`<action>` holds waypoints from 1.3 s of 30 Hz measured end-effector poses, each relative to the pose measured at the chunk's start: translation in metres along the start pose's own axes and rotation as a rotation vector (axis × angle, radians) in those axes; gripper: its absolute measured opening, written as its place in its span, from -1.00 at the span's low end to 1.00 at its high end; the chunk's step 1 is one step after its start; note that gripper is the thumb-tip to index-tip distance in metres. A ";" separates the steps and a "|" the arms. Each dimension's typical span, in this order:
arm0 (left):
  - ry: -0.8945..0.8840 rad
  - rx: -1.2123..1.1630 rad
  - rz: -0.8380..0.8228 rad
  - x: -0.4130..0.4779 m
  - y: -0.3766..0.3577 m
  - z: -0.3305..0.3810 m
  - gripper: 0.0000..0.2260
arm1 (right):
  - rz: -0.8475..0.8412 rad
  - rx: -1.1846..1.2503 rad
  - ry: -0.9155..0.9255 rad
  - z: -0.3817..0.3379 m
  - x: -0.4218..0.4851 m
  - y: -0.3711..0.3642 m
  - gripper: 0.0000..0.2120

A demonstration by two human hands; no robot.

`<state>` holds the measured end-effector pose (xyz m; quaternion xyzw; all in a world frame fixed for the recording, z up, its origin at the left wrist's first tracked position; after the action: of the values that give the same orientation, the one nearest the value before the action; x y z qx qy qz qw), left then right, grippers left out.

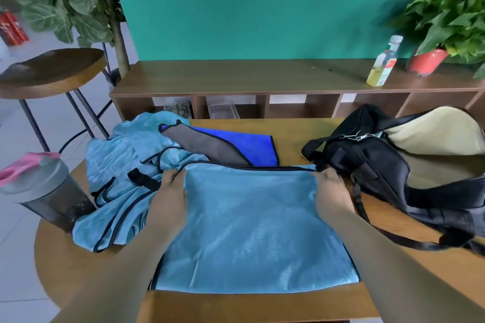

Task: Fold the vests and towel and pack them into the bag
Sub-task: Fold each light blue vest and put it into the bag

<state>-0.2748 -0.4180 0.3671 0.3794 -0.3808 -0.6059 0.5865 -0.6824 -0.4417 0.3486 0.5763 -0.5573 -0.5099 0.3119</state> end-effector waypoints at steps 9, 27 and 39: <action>-0.011 0.117 0.079 0.003 -0.001 0.000 -0.26 | 0.129 0.038 0.057 -0.017 -0.008 0.021 -0.35; -0.123 0.355 -0.136 -0.064 -0.076 0.039 -0.30 | -0.072 -0.159 0.170 -0.038 -0.062 -0.038 -0.36; -0.015 0.357 -0.149 -0.095 -0.059 0.025 -0.24 | -0.063 -0.158 0.140 -0.019 -0.090 -0.040 -0.29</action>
<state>-0.3198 -0.3216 0.3255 0.5002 -0.4572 -0.5733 0.4605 -0.6390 -0.3520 0.3385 0.6013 -0.4738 -0.5204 0.3785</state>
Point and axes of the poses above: each hand's wrist, its own x-axis towards the middle knuckle, its own y-axis out of the back of the hand, z = x × y, the point moved 5 cm from there along x, towards the middle knuckle, and after that the axes turned 13 degrees about -z, right-handed, at the moved point
